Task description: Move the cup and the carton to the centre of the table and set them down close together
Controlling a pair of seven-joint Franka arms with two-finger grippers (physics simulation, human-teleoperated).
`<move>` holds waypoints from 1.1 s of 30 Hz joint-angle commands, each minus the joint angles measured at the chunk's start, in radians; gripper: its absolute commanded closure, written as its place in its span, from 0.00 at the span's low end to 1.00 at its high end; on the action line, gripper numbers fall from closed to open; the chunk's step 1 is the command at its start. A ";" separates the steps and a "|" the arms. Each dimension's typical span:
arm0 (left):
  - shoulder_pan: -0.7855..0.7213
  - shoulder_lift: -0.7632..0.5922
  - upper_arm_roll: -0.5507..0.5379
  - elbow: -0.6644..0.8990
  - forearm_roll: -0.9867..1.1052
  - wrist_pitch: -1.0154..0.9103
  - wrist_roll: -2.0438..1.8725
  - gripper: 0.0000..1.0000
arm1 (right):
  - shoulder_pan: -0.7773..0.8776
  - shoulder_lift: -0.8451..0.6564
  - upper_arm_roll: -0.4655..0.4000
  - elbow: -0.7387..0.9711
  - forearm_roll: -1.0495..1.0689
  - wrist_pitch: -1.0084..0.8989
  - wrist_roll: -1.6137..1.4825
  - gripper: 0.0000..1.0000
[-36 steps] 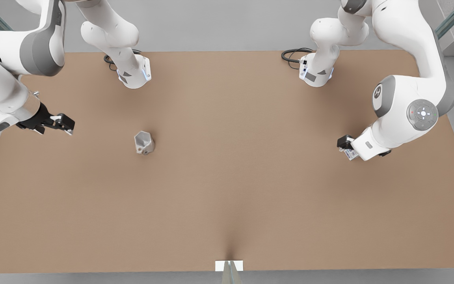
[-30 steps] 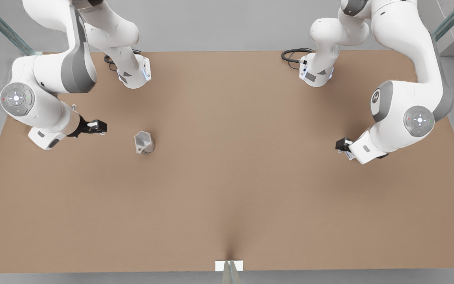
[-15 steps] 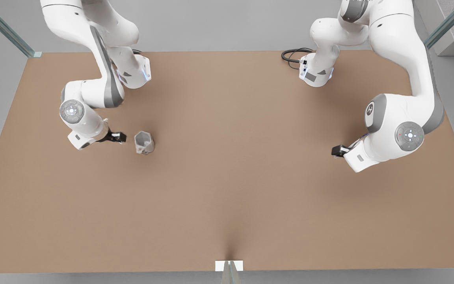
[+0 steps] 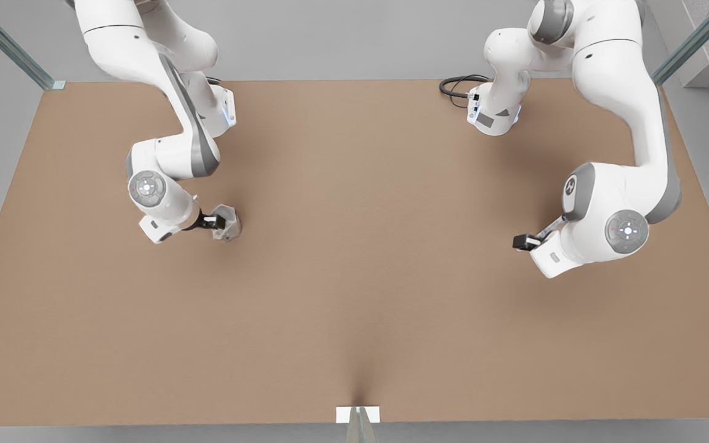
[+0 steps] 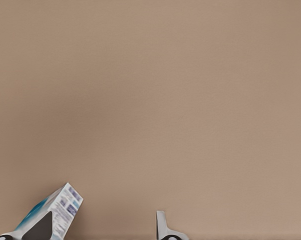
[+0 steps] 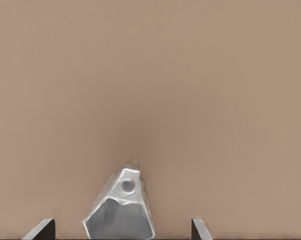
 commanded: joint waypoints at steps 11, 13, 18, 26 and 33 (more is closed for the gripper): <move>-0.001 0.006 0.000 0.003 0.000 0.000 0.001 0.00 | -0.018 -0.007 0.000 -0.159 0.000 0.143 0.000 0.00; -0.001 0.006 0.000 0.003 0.000 0.000 0.001 0.00 | -0.031 -0.005 0.000 -0.185 0.000 0.192 -0.009 0.00; -0.001 0.008 0.000 0.003 0.000 -0.002 0.001 0.00 | -0.044 -0.007 -0.003 -0.233 -0.002 0.258 -0.018 0.00; 0.001 0.008 0.002 0.003 0.000 -0.002 0.001 0.00 | -0.061 -0.030 -0.003 -0.283 -0.002 0.264 -0.052 0.00; 0.001 0.015 0.002 0.003 0.000 -0.002 0.001 0.00 | -0.081 -0.038 -0.005 -0.340 -0.002 0.323 -0.074 0.00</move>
